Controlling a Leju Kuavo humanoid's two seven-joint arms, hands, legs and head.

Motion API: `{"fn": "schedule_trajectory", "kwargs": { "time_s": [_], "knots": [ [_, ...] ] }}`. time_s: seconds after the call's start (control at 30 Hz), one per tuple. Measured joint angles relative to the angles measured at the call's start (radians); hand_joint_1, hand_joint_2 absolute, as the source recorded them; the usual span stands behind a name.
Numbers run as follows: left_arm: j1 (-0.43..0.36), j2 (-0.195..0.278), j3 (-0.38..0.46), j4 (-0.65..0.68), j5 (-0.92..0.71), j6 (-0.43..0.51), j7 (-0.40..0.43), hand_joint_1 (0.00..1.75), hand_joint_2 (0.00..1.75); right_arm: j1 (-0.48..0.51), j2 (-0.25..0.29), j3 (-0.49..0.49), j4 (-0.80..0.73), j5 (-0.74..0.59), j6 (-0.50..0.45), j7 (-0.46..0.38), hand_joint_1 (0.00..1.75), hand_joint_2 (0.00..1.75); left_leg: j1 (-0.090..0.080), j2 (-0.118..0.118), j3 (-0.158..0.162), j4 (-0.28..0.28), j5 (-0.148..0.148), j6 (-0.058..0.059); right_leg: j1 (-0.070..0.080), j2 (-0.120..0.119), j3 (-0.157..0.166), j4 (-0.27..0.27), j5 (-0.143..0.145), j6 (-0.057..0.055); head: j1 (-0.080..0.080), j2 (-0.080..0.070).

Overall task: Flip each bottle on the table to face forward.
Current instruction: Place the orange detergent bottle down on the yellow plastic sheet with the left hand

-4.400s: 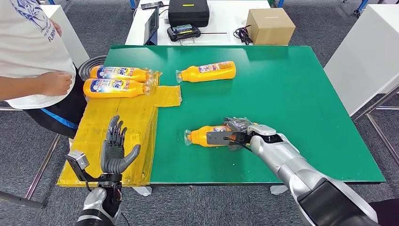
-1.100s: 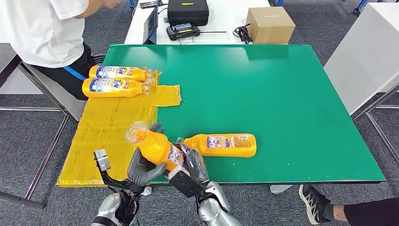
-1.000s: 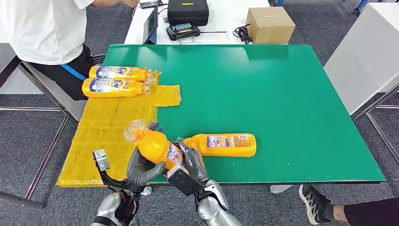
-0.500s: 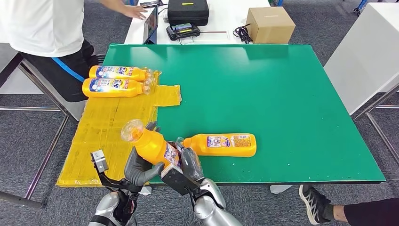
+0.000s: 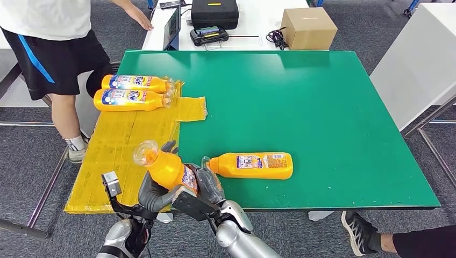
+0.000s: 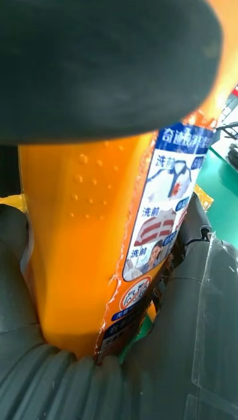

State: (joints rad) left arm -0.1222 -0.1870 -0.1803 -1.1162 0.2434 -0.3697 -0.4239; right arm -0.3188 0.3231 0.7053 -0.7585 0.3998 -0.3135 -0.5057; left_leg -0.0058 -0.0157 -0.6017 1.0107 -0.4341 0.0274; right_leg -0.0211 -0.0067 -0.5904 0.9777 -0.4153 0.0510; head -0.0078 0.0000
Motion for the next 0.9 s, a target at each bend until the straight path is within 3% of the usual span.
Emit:
{"fn": "schedule_trajectory", "kwargs": {
  "time_s": [0.1, 0.7, 0.77, 0.83, 0.9],
  "knots": [
    [-0.005, 0.003, 0.004, 0.008, 0.000, 0.000, 0.001, 1.75, 1.75, -0.008, 0.001, 0.013, 0.012, -0.008, 0.001, 0.007, 1.75, 1.75, 0.000, 0.000, 0.000, 0.000, 0.000, 0.000, 0.000, 0.000, 0.000, 0.000, 0.000, 0.000, 0.000, 0.000],
    [-0.006, 0.005, 0.030, 0.013, 0.019, -0.005, 0.008, 1.75, 1.75, -0.028, 0.014, 0.036, 0.049, -0.012, -0.013, 0.012, 1.71, 1.75, 0.000, 0.000, 0.000, 0.000, 0.000, 0.000, 0.000, 0.000, 0.000, 0.000, 0.000, 0.000, 0.000, 0.000],
    [-0.006, 0.005, 0.031, 0.013, 0.020, -0.005, 0.009, 1.75, 1.75, -0.029, 0.014, 0.036, 0.051, -0.009, -0.017, 0.012, 0.85, 1.75, 0.000, 0.000, 0.000, 0.000, 0.000, 0.000, 0.000, 0.000, 0.000, 0.000, 0.000, 0.000, 0.000, 0.000],
    [-0.006, 0.005, 0.031, 0.013, 0.020, -0.005, 0.009, 1.75, 1.75, -0.030, 0.014, 0.037, 0.053, -0.006, -0.026, 0.013, 0.01, 0.87, 0.000, 0.000, 0.000, 0.000, 0.000, 0.000, 0.000, 0.000, 0.000, 0.000, 0.000, 0.000, 0.000, 0.000],
    [-0.008, 0.005, 0.032, 0.010, 0.020, 0.000, 0.010, 1.75, 1.75, -0.030, 0.015, 0.037, 0.054, 0.003, -0.050, 0.016, 0.00, 0.00, 0.000, 0.000, 0.000, 0.000, 0.000, 0.000, 0.000, 0.000, 0.000, 0.000, 0.000, 0.000, 0.000, 0.000]
  ]
}}
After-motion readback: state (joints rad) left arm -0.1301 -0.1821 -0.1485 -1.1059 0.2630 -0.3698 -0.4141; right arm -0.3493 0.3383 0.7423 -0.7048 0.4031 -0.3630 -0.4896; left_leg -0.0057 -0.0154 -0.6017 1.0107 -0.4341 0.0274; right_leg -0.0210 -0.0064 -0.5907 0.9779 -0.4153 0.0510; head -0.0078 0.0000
